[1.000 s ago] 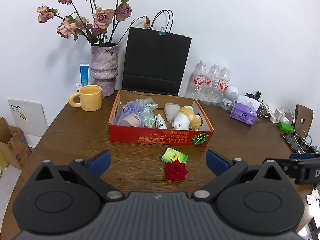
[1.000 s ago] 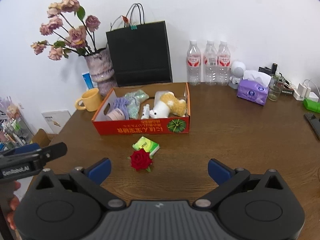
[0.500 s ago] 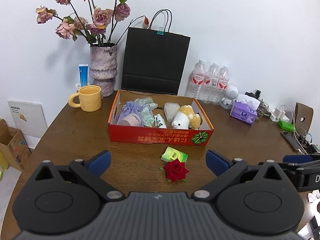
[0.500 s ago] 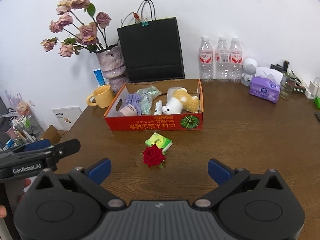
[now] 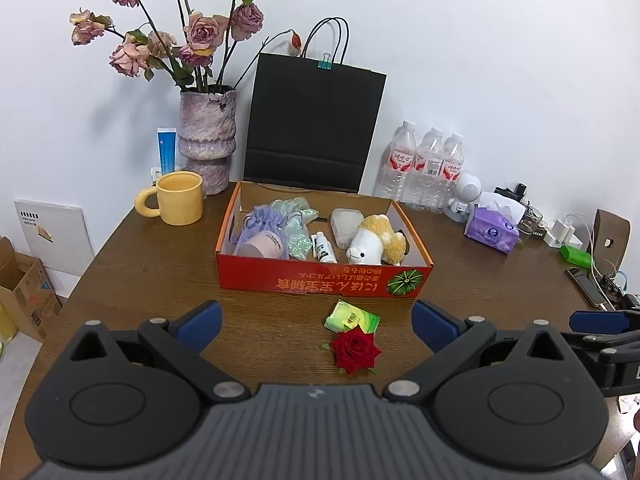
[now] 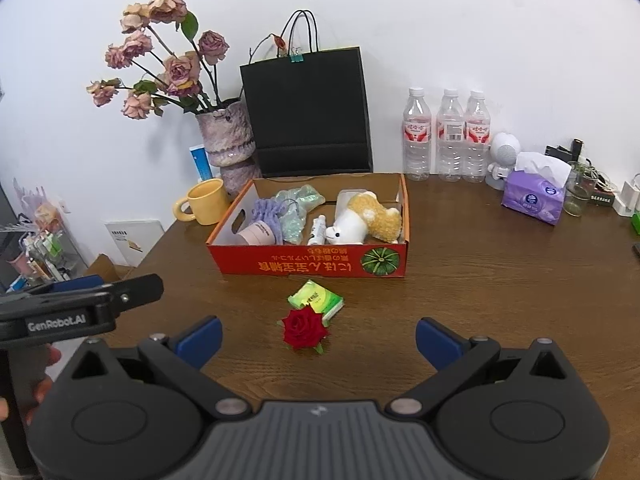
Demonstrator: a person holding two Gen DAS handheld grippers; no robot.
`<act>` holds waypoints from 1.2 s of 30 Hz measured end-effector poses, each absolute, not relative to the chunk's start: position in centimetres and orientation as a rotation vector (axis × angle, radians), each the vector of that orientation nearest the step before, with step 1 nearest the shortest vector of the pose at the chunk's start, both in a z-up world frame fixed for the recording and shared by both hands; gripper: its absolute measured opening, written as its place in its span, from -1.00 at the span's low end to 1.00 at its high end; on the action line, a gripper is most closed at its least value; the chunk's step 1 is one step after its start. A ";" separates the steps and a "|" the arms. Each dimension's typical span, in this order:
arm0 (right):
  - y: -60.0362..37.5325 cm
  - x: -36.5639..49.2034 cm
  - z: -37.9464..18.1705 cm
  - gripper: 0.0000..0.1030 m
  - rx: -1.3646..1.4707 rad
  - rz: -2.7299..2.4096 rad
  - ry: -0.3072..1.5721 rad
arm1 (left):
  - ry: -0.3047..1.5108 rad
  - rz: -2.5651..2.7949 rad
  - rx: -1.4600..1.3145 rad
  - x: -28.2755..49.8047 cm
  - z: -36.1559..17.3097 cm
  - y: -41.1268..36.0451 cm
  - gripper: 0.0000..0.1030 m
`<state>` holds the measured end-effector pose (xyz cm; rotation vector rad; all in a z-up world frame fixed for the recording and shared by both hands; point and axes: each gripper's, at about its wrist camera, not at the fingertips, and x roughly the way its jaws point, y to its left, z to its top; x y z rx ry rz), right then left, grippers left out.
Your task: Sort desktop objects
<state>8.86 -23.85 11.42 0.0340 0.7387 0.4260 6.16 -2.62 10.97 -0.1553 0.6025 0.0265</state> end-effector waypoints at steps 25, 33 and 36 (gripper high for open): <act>-22.6 18.0 1.1 1.00 -0.058 0.520 0.805 | 0.786 -0.040 -0.136 12.9 2.7 -3.6 1.00; -21.6 23.6 -4.3 0.98 -0.157 0.552 0.811 | 0.846 -0.071 -0.059 16.7 -2.4 -5.6 1.00; -21.7 25.0 -4.9 0.92 -0.146 0.593 0.766 | 0.850 -0.078 0.010 17.7 -3.8 -6.5 1.00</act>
